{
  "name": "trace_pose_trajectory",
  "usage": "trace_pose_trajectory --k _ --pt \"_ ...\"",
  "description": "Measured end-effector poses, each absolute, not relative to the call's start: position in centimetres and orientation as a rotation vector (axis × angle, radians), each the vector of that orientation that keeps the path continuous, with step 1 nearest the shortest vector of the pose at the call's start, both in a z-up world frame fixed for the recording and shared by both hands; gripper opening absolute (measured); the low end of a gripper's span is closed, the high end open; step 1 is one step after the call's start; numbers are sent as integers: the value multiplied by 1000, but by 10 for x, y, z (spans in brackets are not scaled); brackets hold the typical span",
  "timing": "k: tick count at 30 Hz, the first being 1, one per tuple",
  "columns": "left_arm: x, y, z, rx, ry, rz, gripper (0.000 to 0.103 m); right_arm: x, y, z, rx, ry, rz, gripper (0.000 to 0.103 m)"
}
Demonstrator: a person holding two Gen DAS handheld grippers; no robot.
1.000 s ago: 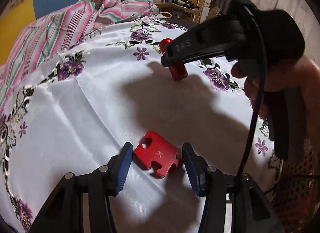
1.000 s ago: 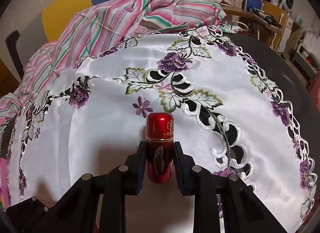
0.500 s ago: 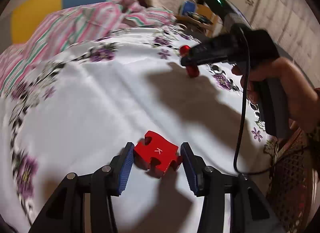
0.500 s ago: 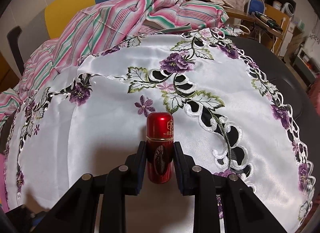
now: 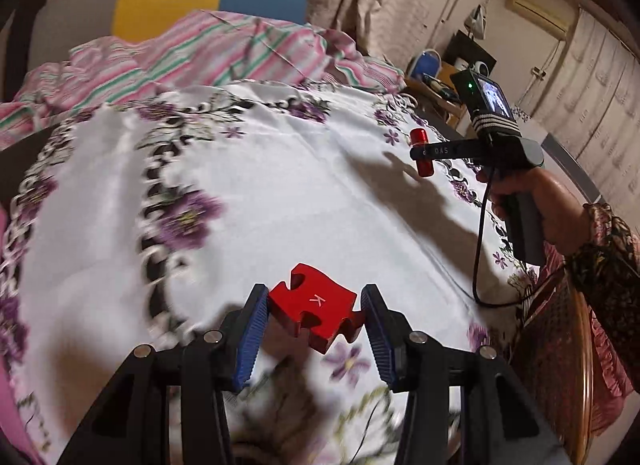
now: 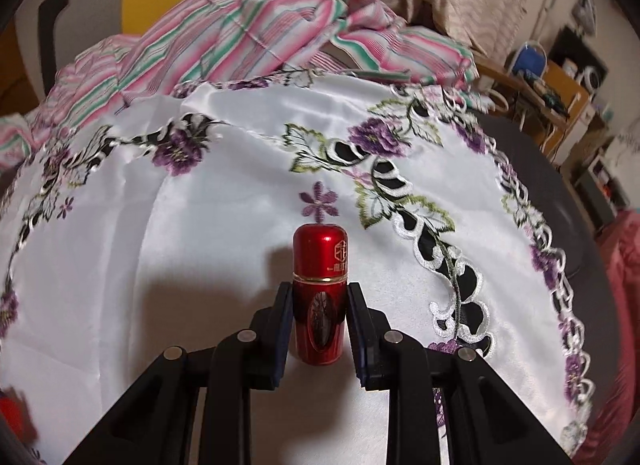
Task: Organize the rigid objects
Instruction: 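Carry the red puzzle piece into the tray with the left tool while the right tool carries the cylinder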
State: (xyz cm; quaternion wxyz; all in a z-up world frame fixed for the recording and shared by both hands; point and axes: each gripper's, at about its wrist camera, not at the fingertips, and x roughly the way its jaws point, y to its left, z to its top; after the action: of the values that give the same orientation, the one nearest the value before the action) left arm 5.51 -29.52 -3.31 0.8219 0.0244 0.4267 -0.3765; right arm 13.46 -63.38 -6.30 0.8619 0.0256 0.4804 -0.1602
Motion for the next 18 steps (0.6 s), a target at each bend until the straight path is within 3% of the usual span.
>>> trace_pose_trajectory --k 18 --pt "28 -171 -7 -85 821 -648 48 135 -509 -42 -8 944 -179 26"
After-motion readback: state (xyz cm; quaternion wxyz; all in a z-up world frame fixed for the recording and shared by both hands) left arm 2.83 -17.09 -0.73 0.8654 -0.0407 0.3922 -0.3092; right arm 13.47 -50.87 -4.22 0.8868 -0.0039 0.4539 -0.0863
